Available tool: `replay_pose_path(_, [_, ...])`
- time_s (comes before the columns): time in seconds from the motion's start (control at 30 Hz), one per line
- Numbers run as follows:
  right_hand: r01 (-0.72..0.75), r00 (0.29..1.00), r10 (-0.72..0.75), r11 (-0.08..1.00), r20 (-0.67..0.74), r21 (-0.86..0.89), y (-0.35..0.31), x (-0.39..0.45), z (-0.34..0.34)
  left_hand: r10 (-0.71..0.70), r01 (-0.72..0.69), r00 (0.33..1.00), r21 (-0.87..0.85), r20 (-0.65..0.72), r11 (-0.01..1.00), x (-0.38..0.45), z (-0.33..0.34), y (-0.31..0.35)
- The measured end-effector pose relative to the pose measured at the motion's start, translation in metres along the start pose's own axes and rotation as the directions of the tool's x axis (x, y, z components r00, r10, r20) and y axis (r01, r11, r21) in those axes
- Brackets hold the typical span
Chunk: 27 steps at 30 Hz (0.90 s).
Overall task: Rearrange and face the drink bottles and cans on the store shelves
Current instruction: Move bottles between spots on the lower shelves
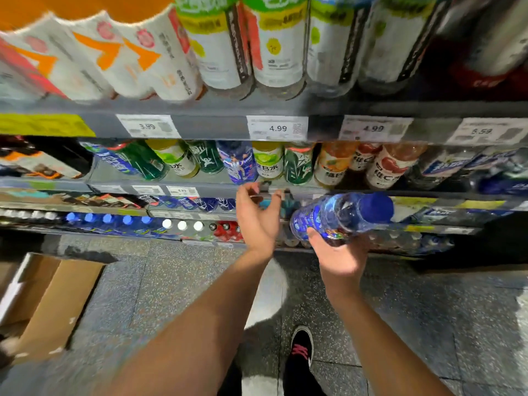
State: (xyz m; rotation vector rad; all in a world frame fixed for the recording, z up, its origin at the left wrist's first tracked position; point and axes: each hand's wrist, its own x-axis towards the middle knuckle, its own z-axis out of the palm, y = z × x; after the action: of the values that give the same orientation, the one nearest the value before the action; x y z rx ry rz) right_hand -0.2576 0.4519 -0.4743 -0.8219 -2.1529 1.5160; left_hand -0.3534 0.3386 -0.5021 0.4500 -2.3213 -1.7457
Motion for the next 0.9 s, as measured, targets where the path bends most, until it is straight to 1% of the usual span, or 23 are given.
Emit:
replay_pose_path(0.07, [0.034,0.997,-0.032,0.999,0.067,-0.033,-0.024,-0.016,0.024,0.006,-0.003,0.998,-0.052,0.064,0.999,0.008,-0.038,0.007])
replay_pose_path(0.13, [-0.01,0.991,0.015,0.999,0.133,-0.042,-0.047,-0.031,0.05,0.027,-0.019,0.985,-0.051,0.172,0.999,0.016,-0.079,0.013])
replay_pose_path(0.17, [-0.04,0.981,0.045,0.999,0.191,-0.032,-0.059,-0.039,0.064,0.028,-0.019,0.969,-0.039,0.246,0.999,0.02,-0.1,0.018])
replay_pose_path(0.23, [-0.046,0.953,0.044,0.999,0.3,-0.001,-0.072,-0.056,0.097,0.002,0.02,0.915,-0.051,0.403,0.999,0.028,-0.142,0.025])
replay_pose_path(0.3, [-0.078,0.931,0.07,0.997,0.359,0.006,-0.082,-0.074,0.132,-0.008,0.032,0.881,-0.044,0.474,0.999,0.043,-0.183,0.027])
replay_pose_path(0.37, [-0.041,0.927,0.052,0.999,0.373,-0.035,-0.096,-0.092,0.172,-0.02,0.04,0.876,-0.032,0.481,0.999,0.064,-0.22,0.02])
replay_pose_path(0.43, [0.004,0.926,0.012,0.999,0.376,-0.042,-0.103,-0.108,0.214,-0.068,0.091,0.882,-0.027,0.467,0.995,0.088,-0.249,0.009])
replay_pose_path(0.5, [0.063,0.91,-0.022,0.994,0.414,-0.085,-0.11,-0.127,0.254,-0.114,0.13,0.901,-0.011,0.419,0.991,0.111,-0.275,-0.006])
replay_pose_path(0.53, [0.079,0.889,-0.037,0.994,0.456,-0.073,-0.115,-0.135,0.271,-0.142,0.158,0.911,-0.01,0.388,0.987,0.123,-0.288,-0.015])
replay_pose_path(0.6, [0.042,0.828,-0.042,0.999,0.559,0.012,-0.126,-0.15,0.299,-0.188,0.187,0.945,0.031,0.269,0.982,0.149,-0.316,-0.035])
replay_pose_path(0.67, [0.027,0.745,-0.037,0.999,0.666,0.025,-0.133,-0.16,0.32,-0.205,0.194,0.961,0.077,0.183,0.978,0.171,-0.343,-0.051])
replay_pose_path(0.7, [0.027,0.755,-0.013,1.0,0.655,-0.011,-0.133,-0.163,0.33,-0.206,0.194,0.966,0.087,0.158,0.977,0.182,-0.354,-0.057])
replay_pose_path(0.73, [-0.012,0.787,0.014,1.0,0.616,-0.008,-0.134,-0.163,0.338,-0.209,0.201,0.969,0.075,0.134,0.977,0.19,-0.362,-0.061])
replay_pose_path(0.77, [-0.03,0.853,0.034,0.999,0.521,-0.017,-0.131,-0.161,0.345,-0.206,0.202,0.973,0.047,0.106,0.978,0.198,-0.368,-0.062])
replay_pose_path(0.8, [-0.078,0.906,0.069,0.997,0.417,0.006,-0.135,-0.156,0.347,-0.193,0.192,0.978,0.015,0.074,0.981,0.205,-0.372,-0.062])
replay_pose_path(0.83, [-0.071,0.947,0.069,0.997,0.315,-0.005,-0.131,-0.148,0.349,-0.176,0.176,0.983,-0.003,0.046,0.984,0.212,-0.374,-0.062])
replay_pose_path(0.87, [-0.074,0.972,0.073,0.997,0.224,-0.004,-0.133,-0.14,0.348,-0.16,0.161,0.987,-0.022,0.03,0.987,0.219,-0.374,-0.062])
replay_pose_path(0.9, [-0.039,0.987,0.045,0.999,0.152,-0.037,-0.132,-0.131,0.348,-0.145,0.146,0.989,-0.037,0.018,0.989,0.226,-0.374,-0.064])
